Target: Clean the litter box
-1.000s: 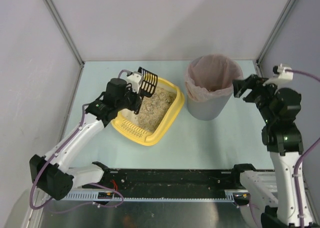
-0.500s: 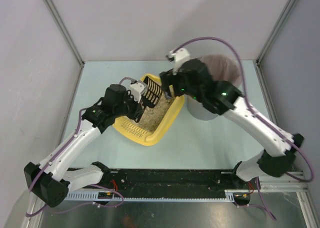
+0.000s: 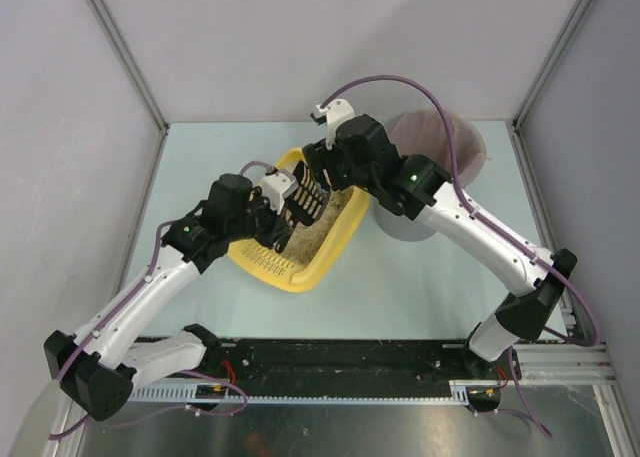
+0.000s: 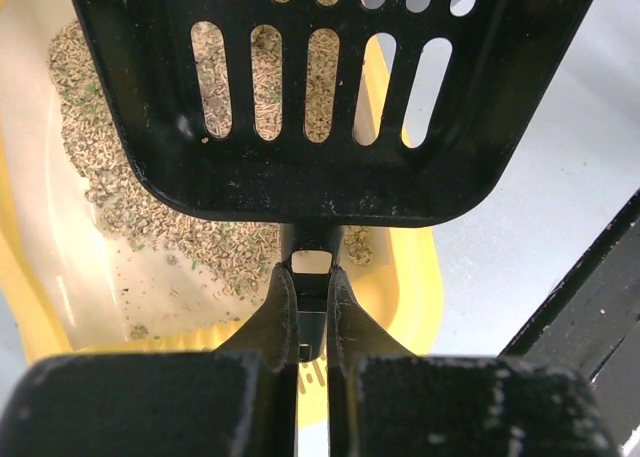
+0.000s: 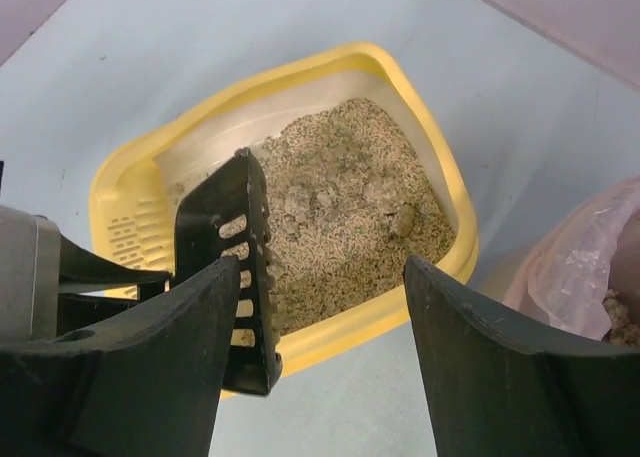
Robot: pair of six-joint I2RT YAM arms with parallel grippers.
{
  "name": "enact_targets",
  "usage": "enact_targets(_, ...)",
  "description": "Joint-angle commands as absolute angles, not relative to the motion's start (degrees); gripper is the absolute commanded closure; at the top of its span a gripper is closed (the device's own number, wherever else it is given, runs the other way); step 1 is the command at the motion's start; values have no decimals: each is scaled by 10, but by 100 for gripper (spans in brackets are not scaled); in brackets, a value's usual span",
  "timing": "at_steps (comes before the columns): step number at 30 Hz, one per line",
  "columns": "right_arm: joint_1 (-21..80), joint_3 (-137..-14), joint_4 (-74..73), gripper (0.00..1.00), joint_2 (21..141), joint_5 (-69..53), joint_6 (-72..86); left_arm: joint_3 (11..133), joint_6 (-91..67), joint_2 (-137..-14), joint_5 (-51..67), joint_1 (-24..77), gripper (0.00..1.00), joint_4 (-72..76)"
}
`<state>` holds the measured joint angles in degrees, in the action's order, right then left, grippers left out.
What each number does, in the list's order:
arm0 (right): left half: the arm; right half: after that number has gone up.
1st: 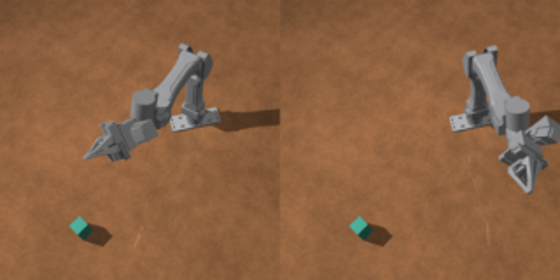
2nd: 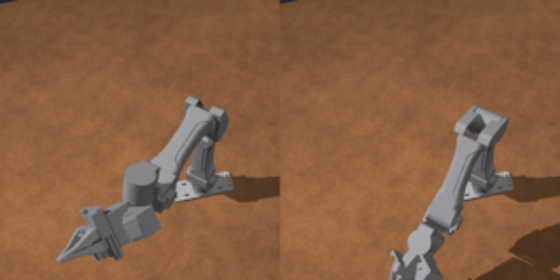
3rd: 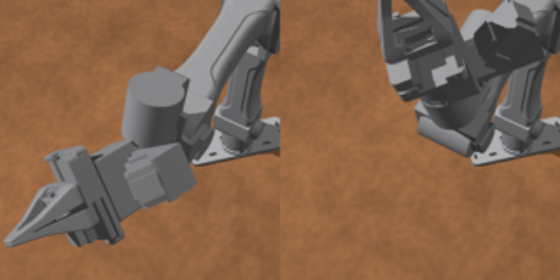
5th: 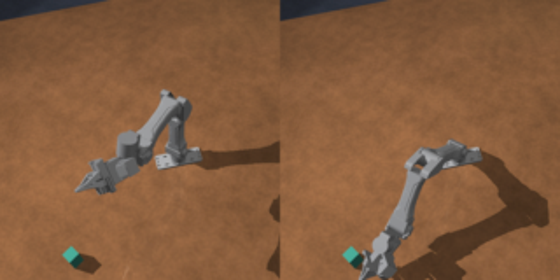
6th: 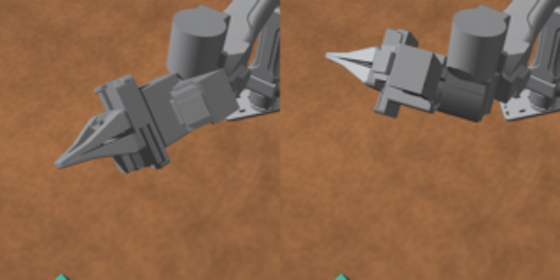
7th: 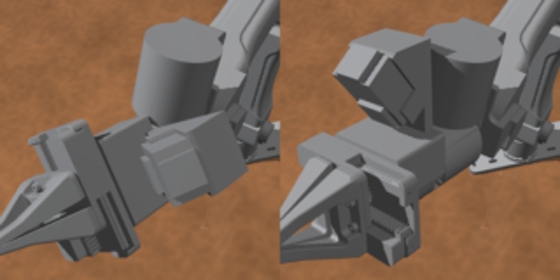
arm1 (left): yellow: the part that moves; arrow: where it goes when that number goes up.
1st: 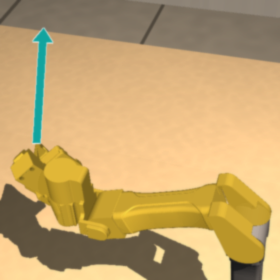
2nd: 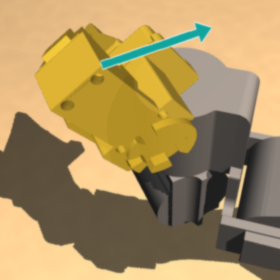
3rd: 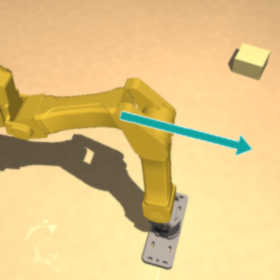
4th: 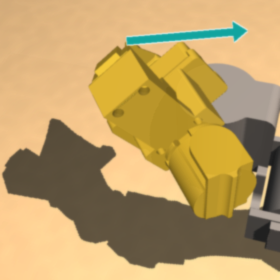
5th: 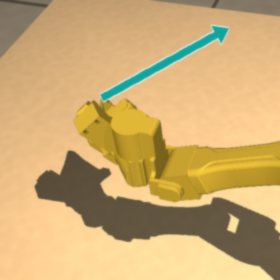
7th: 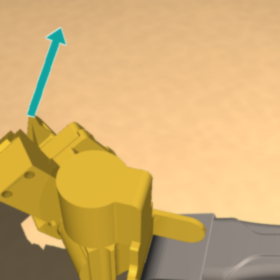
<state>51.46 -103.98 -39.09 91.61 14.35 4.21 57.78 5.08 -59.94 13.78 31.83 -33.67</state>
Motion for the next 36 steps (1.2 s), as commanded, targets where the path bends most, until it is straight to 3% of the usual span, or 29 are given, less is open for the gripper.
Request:
enact_targets(1,503,-1037,-356,30,919,100,37,574,89,-585,165,328,100,-317)
enact_targets(7,456,-1011,-333,46,907,-33,63,570,91,-585,169,330,100,-312)
enact_targets(18,462,-1012,-374,57,934,-1,47,567,90,-595,159,334,100,-308)
enact_targets(19,462,-1011,-376,60,935,-1,46,566,91,-594,157,335,100,-307)
enact_targets(23,461,-999,-367,96,928,-1,46,566,86,-596,141,335,100,-305)
enact_targets(26,451,-981,-346,100,915,-8,54,566,80,-594,126,335,98,-301)
enact_targets(27,444,-973,-338,100,910,-36,61,567,78,-591,122,336,75,-298)
enact_targets(30,410,-942,-301,100,888,-109,94,565,71,-570,112,335,32,-288)
enact_targets(33,384,-918,-267,100,864,-166,118,549,63,-523,91,330,18,-266)
enact_targets(36,360,-900,-243,100,840,-216,147,524,56,-475,125,305,12,-223)
